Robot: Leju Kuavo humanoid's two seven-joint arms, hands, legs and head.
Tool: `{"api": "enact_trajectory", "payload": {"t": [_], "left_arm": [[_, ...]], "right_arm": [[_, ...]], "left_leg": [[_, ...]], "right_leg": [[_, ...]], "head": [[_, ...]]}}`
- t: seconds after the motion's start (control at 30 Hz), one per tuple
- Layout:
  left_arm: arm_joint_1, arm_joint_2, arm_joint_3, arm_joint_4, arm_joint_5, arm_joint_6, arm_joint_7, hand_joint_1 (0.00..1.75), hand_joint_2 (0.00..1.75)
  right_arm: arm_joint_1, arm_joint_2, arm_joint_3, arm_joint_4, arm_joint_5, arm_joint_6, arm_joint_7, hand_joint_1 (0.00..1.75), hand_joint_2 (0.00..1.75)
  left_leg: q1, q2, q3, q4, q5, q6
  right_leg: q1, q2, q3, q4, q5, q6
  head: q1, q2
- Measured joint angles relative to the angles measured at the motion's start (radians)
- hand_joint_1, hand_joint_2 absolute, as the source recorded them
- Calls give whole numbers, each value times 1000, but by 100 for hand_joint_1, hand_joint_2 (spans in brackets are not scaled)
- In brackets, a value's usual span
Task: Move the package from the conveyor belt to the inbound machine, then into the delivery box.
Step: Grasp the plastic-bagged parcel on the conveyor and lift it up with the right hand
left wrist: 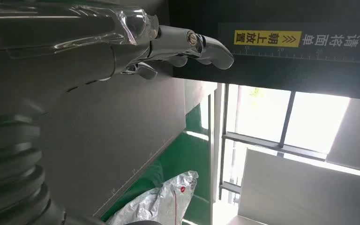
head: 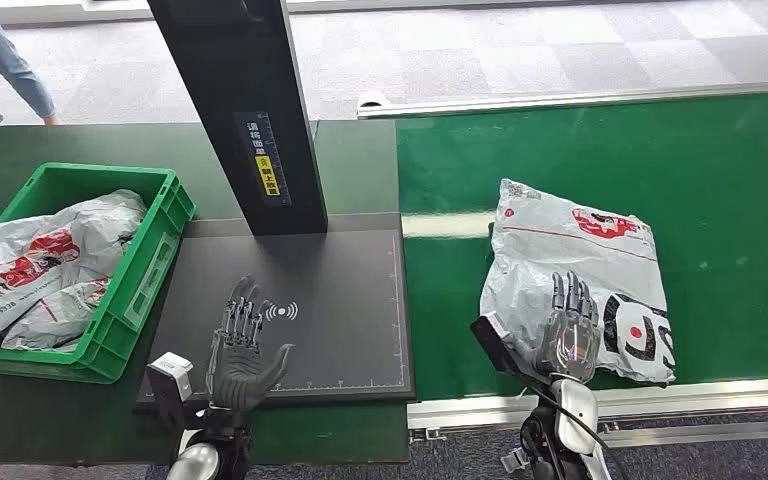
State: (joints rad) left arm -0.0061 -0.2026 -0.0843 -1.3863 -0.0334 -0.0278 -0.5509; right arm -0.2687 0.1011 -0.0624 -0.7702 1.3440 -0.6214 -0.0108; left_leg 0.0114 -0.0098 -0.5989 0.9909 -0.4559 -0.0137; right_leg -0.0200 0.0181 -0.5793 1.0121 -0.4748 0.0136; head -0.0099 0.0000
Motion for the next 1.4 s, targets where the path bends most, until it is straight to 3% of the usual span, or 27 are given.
{"api": "enact_trajectory", "payload": {"t": [0.97,1.23,1.33,1.4], "left_arm": [[-19,-8,0,6,-4,-3,3,0,175],[-23,-8,0,10,-9,-9,7,0,175],[-31,-8,-1,17,-10,-10,9,0,175],[-38,-8,-2,24,-9,-10,9,0,175]], "right_arm": [[-19,11,-27,101,-3,-7,43,0,175],[-35,15,-61,196,-66,-37,28,0,175],[-50,15,-99,249,-162,-19,-33,0,175],[-68,15,-135,284,-229,4,-72,81,175]], "left_leg": [[0,0,0,0,0,0],[0,0,0,0,0,0],[0,0,0,0,0,0],[0,0,1,0,0,0]], "right_leg": [[0,0,0,0,0,0],[0,0,0,0,0,0],[0,0,0,0,0,0],[0,0,0,0,0,0]], "head": [[0,0],[0,0],[0,0],[0,0]]}}
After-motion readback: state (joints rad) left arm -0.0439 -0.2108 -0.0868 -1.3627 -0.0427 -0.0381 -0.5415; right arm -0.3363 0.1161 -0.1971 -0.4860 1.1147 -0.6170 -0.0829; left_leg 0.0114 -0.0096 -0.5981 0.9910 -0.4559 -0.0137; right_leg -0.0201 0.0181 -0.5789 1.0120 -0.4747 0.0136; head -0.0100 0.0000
